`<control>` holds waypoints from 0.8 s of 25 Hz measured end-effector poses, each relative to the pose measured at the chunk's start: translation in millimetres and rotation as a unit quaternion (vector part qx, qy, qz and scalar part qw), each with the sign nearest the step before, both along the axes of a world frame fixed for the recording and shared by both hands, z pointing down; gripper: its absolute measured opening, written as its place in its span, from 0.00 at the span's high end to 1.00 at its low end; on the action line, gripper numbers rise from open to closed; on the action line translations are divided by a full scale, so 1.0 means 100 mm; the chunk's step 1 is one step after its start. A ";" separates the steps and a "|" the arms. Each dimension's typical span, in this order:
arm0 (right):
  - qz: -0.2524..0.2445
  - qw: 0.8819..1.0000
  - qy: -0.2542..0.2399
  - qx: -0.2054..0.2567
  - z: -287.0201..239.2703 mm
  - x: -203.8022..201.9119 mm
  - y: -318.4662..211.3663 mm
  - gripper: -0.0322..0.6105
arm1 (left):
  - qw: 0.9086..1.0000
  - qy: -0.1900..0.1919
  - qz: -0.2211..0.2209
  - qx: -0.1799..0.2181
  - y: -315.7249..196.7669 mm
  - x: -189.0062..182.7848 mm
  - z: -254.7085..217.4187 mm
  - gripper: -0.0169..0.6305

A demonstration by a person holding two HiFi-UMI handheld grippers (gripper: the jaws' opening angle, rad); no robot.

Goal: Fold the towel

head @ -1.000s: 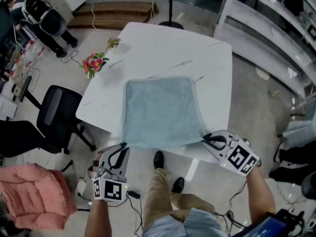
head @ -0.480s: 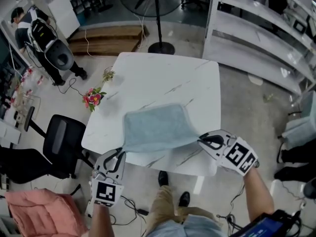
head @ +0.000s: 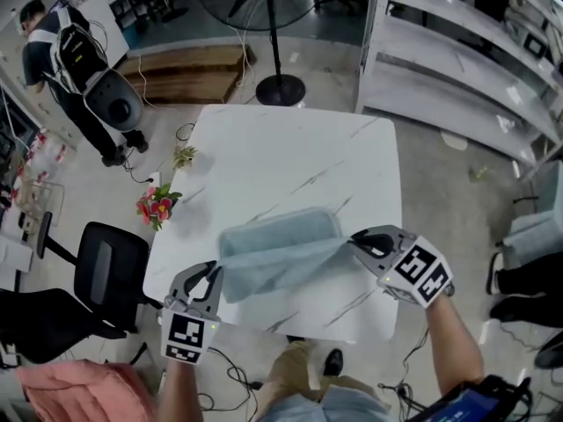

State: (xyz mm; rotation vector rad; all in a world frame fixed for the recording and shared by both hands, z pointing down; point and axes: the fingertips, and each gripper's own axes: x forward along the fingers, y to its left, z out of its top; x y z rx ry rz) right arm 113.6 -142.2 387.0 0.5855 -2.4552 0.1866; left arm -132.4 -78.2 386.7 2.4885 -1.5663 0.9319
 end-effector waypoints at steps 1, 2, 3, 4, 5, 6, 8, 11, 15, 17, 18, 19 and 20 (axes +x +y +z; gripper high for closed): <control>0.003 1.000 -0.001 0.000 0.02 -0.04 -0.09 0.91 | 1.000 0.001 -0.001 -0.006 -0.09 -0.03 0.04 0.92; 0.007 1.000 -0.002 0.000 0.05 -0.08 -0.19 0.91 | 1.000 0.001 -0.002 -0.013 -0.17 -0.06 0.09 0.92; 0.010 1.000 0.000 -0.001 0.08 -0.12 -0.27 0.90 | 1.000 0.002 -0.003 -0.021 -0.25 -0.10 0.15 0.92; 0.013 1.000 0.004 -0.003 0.12 -0.16 -0.35 0.90 | 1.000 0.003 -0.003 -0.030 -0.32 -0.13 0.21 0.92; 0.015 1.000 0.009 -0.006 0.17 -0.19 -0.41 0.90 | 0.999 0.003 -0.003 -0.040 -0.37 -0.16 0.28 0.92; 0.017 1.000 0.014 -0.009 0.23 -0.22 -0.47 0.90 | 0.999 0.003 -0.003 -0.049 -0.42 -0.18 0.35 0.92; 0.019 0.999 0.025 -0.021 0.35 -0.26 -0.57 0.90 | 0.998 0.006 -0.004 -0.069 -0.50 -0.23 0.47 0.92; 0.023 0.998 0.038 -0.035 0.51 -0.33 -0.72 0.90 | 0.995 0.011 -0.003 -0.094 -0.64 -0.30 0.66 0.92; 0.028 0.997 0.048 -0.051 0.71 -0.41 -0.87 0.90 | 0.993 0.012 -0.005 -0.113 -0.80 -0.39 0.88 0.91; 0.030 0.996 0.055 -0.059 0.80 -0.43 -0.92 0.90 | 0.992 0.009 -0.005 -0.123 -0.85 -0.41 0.97 0.91; 0.031 0.996 0.058 -0.062 0.84 -0.43 -0.95 0.90 | 0.992 0.009 -0.004 -0.129 -0.87 -0.41 1.02 0.91; 0.032 0.995 0.062 -0.065 0.88 -0.43 -0.97 0.90 | 0.991 0.009 -0.003 -0.135 -0.89 -0.41 1.06 0.91; 0.034 0.995 0.065 -0.068 0.93 -0.43 -1.00 0.90 | 0.990 0.010 -0.003 -0.141 -0.90 -0.42 1.11 0.91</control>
